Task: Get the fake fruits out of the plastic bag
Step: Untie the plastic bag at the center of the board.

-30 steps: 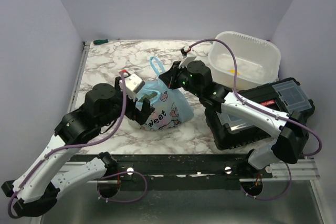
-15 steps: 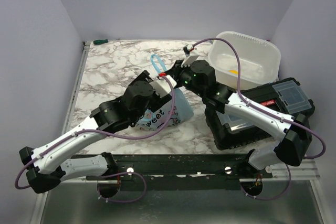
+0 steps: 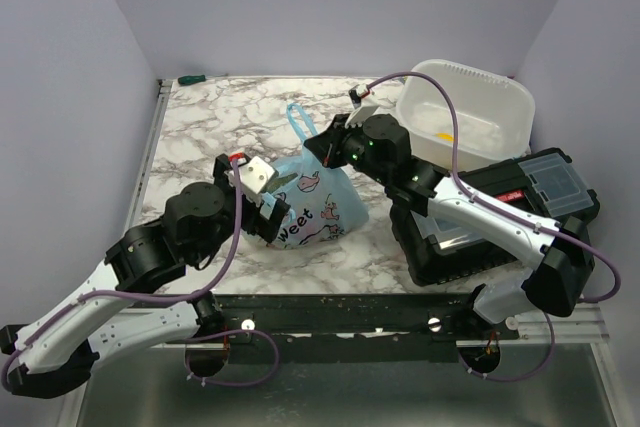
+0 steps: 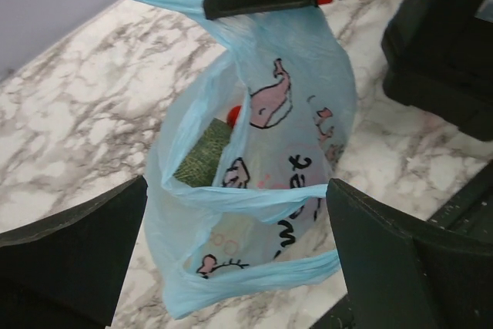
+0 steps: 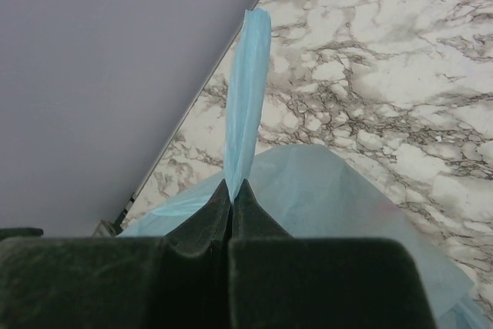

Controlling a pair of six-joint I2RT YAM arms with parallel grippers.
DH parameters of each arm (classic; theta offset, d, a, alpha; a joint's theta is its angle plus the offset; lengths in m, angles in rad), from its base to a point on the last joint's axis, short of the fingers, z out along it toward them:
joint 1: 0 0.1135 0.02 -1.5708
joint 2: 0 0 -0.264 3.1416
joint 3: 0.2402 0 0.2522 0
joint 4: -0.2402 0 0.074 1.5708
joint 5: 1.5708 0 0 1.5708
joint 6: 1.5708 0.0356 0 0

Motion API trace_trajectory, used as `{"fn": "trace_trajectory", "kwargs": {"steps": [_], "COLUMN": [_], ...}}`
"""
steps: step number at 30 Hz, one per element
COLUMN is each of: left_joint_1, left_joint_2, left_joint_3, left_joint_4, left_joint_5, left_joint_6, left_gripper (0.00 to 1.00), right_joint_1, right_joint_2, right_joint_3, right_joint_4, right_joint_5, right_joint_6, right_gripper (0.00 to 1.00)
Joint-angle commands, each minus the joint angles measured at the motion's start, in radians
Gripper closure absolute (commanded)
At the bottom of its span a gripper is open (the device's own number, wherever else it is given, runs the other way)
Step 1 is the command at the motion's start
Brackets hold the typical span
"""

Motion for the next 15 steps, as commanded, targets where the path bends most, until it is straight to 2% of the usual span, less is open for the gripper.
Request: {"fn": "trace_trajectory", "kwargs": {"steps": [1, 3, 5, 10, 12, 15], "left_joint_1": [-0.002, -0.003, -0.003, -0.017, -0.046, -0.108], "left_joint_2": [-0.035, -0.053, -0.051, 0.024, 0.064, 0.106], "left_joint_3": [-0.023, -0.025, -0.012, 0.004, 0.013, 0.004], "left_joint_4": [-0.035, -0.002, 0.013, -0.027, -0.058, -0.065], "left_joint_5": [0.269, 0.341, 0.319, 0.146, 0.1, -0.043], "left_joint_6": [-0.087, -0.083, -0.094, -0.085, -0.071, -0.044], "left_gripper": [0.01, 0.01, 0.01, 0.01, 0.01, 0.01], "right_joint_1": [0.003, 0.003, 0.003, 0.004, 0.003, 0.003], "right_joint_2": [-0.005, -0.005, -0.002, 0.003, 0.004, -0.001], "right_joint_3": [-0.02, -0.034, -0.034, -0.031, -0.014, -0.009], "right_joint_4": [0.041, 0.056, 0.056, 0.051, 0.03, 0.026], "right_joint_5": [-0.034, -0.033, -0.035, -0.025, -0.018, -0.013], "right_joint_6": [0.012, 0.017, 0.02, 0.013, 0.005, 0.001], "right_gripper": [0.99, 0.99, 0.99, 0.99, 0.99, 0.99]}}
